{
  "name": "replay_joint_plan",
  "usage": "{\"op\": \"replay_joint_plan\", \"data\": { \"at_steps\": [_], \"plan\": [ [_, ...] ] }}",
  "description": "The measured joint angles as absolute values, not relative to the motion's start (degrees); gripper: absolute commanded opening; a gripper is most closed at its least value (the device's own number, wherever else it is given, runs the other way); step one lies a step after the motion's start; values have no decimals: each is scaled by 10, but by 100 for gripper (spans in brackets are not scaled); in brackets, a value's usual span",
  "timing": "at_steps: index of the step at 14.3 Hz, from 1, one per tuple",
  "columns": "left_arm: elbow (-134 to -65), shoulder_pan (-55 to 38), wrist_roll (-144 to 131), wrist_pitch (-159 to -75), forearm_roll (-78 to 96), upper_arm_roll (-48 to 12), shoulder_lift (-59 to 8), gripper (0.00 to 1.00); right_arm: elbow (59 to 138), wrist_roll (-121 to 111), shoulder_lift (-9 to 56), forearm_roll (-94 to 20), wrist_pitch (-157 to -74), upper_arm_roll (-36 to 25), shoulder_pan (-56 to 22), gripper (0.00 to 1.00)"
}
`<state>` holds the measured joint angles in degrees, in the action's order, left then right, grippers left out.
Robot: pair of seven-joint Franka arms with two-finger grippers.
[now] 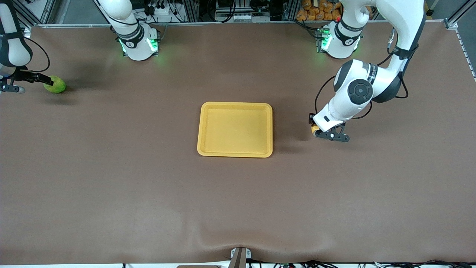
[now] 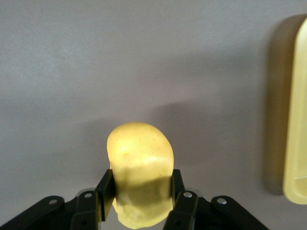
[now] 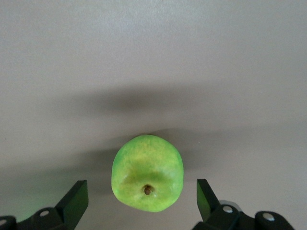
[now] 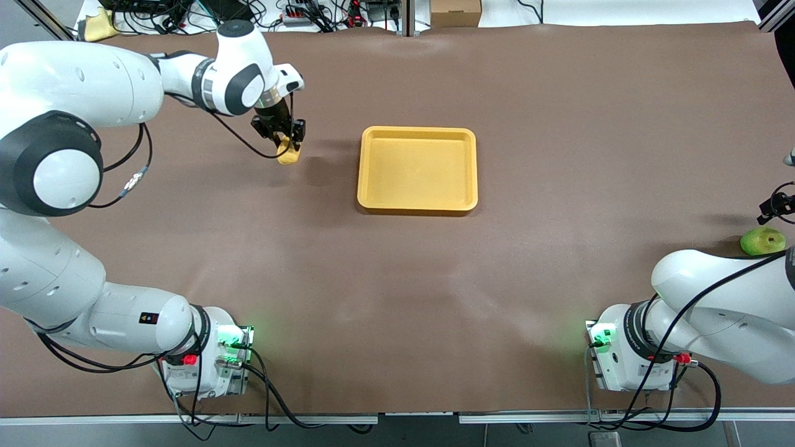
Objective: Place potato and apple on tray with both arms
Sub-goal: 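Carry the potato with the left gripper over the yellow tray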
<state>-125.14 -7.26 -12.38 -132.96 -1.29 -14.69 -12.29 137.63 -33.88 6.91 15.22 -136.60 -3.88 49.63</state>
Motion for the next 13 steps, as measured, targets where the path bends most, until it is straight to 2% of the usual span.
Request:
{"op": "replay_joint_plan", "data": {
  "at_steps": [5,8,13],
  "plan": [
    [-1204,-130,-227,-1312,-13,-149,-139,8,1385,-346,81,154,-1383,-39,510,100],
    [-1168,-167,-284,-1312,-13,-149,-169,7,1408,-347,87,155,-1425,-39,520,100],
    [-1110,-210,-355,-1312,-13,-149,-230,6,1414,-350,101,164,-1445,-39,526,100]
  ]
}}
